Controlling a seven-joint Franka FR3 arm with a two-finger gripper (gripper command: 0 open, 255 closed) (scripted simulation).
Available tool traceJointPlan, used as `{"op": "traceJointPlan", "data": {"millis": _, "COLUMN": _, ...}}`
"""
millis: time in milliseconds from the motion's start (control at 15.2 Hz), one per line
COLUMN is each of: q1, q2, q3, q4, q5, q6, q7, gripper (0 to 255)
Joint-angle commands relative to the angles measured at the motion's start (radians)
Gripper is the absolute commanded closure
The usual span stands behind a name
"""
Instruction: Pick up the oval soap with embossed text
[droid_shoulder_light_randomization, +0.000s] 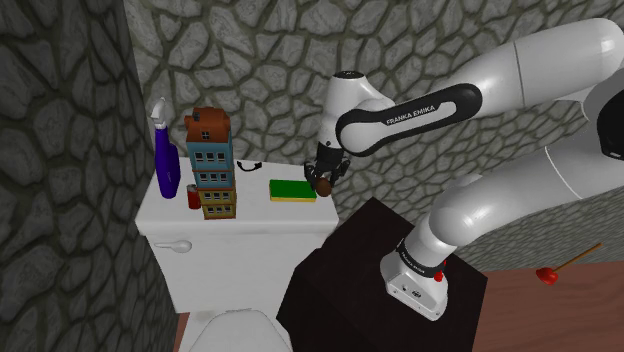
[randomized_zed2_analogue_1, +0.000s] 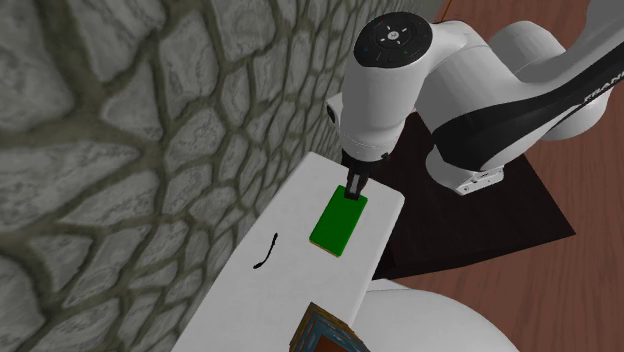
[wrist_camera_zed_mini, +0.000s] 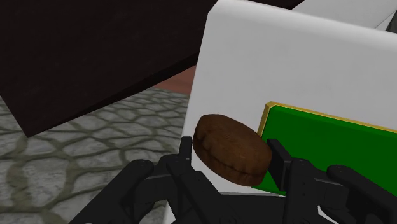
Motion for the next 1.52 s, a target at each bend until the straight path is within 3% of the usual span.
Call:
{"op": "traceJointPlan", "data": {"millis": 0, "q1": 0.000, "q2": 0.001, "q3": 0.000, "q4": 0.000, "q5": 0.000, "q6": 0.001, "q7": 0.000, "gripper": 255}}
{"op": "traceJointPlan", "data": {"millis": 330, "q1": 0.000, "q2": 0.000, "q3": 0.000, "q4": 0.000, "q5": 0.000, "q6": 0.000, "q7": 0.000, "gripper": 255}}
{"op": "traceJointPlan", "data": {"millis": 1452, "q1": 0.007, "q2": -0.127, "q3": -0.036, "q4": 0.124, "q5": -0.001, "q6": -0.250, "q7": -0.020, "gripper": 255}}
